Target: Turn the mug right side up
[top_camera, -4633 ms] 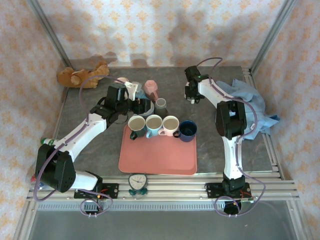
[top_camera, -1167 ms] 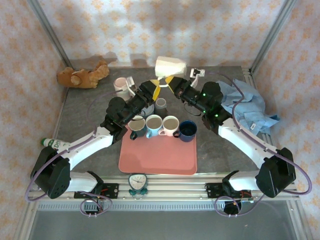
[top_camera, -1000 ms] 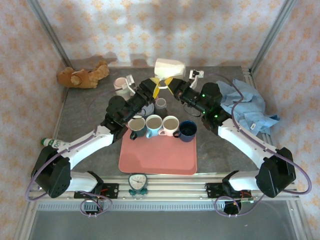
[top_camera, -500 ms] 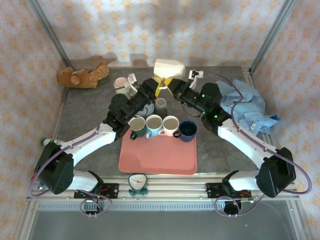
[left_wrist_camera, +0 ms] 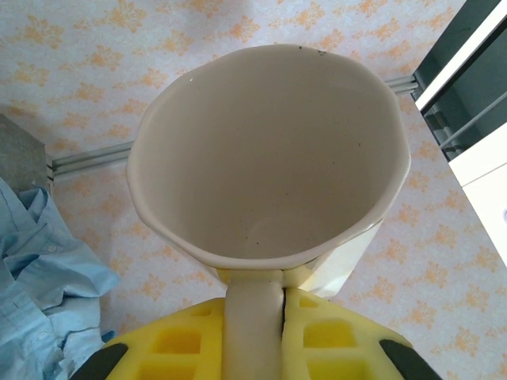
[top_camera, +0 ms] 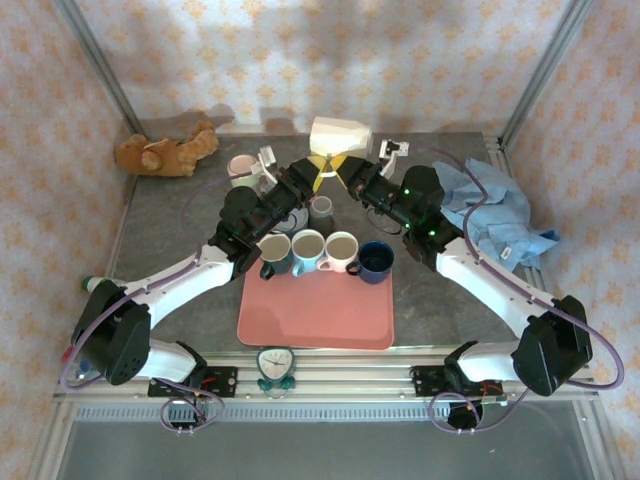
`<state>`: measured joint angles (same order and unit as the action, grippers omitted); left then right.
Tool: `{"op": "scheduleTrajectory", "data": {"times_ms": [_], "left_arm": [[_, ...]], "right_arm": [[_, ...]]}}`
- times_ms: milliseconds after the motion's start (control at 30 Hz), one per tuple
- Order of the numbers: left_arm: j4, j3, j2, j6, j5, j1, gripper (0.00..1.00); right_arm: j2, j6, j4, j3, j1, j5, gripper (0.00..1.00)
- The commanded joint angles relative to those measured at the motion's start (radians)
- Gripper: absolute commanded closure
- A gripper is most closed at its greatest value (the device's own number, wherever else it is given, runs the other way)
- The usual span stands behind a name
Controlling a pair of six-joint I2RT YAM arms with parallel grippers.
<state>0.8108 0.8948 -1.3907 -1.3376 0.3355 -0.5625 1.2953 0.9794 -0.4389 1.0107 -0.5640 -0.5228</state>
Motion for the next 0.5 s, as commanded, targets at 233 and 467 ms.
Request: {"op": "scheduleTrajectory", "data": {"times_ms": [233, 467], "left_arm": [[-0.018, 0.035, 0.077, 0.231, 0.008, -0.007, 1.0], [-0.051, 0.037, 0.112, 0.307, 0.0, -0.004, 1.0]], "right_arm": [[-0.044, -0.133, 0.024, 0.012, -0.013, 0.015, 0.55], [-0.057, -0.193, 0.083, 0.009, -0.013, 0.014, 0.47]]}}
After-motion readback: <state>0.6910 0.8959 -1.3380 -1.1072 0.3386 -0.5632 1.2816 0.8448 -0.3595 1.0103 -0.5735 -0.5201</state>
